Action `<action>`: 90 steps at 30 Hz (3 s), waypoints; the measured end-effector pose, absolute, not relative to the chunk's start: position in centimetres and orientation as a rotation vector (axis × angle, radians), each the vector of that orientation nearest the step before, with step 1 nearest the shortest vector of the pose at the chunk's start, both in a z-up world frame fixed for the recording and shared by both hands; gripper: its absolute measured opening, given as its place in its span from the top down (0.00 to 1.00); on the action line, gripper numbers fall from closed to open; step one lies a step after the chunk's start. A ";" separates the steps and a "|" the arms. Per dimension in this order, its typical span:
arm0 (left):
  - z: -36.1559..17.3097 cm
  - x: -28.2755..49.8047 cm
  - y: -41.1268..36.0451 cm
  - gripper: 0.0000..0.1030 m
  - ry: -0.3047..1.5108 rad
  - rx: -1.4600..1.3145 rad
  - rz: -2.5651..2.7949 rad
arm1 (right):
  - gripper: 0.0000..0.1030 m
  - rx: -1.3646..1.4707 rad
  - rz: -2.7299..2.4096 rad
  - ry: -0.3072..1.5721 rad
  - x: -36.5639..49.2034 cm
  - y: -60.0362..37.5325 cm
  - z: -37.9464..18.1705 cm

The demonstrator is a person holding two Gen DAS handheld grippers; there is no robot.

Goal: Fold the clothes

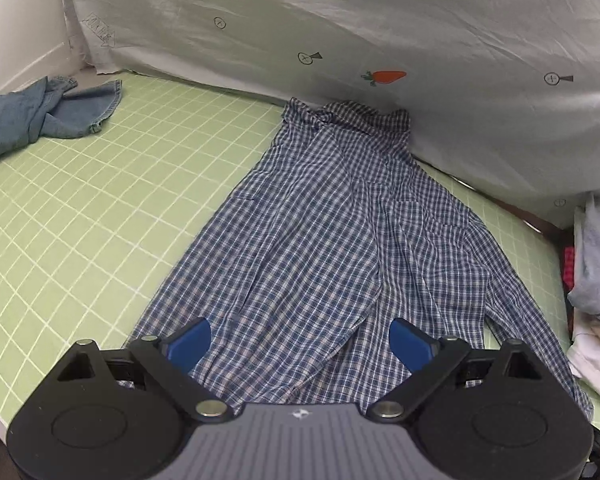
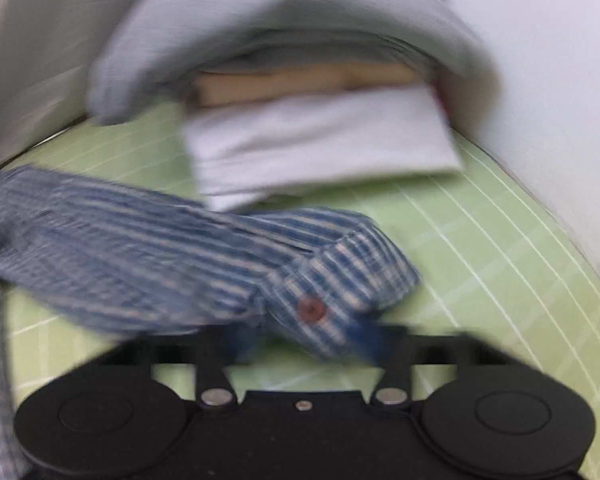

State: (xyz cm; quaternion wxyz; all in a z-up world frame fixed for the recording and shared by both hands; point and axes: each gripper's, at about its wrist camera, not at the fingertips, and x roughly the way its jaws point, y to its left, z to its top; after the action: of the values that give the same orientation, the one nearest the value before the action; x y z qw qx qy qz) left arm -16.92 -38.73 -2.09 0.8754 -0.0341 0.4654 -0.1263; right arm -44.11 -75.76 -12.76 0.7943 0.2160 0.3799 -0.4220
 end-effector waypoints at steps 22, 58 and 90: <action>-3.4 -7.5 -34.4 0.07 1.003 -0.065 -0.327 | 0.80 0.145 -0.634 0.576 -31.6 -62.7 -0.8; -7.2 -3.1 -49.7 0.08 1.013 0.213 -0.553 | 0.00 0.426 -0.691 0.858 -32.6 -67.1 -8.8; -3.8 11.9 -26.1 0.96 0.748 -0.254 -0.163 | 0.00 0.131 -0.536 0.948 -23.0 -54.8 -6.2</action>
State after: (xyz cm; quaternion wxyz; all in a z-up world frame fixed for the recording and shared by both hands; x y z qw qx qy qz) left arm 11.88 -26.06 -3.75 0.9198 -0.1236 0.3638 -0.0793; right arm -23.00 -54.79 -6.21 0.8535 0.0621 0.4504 -0.2548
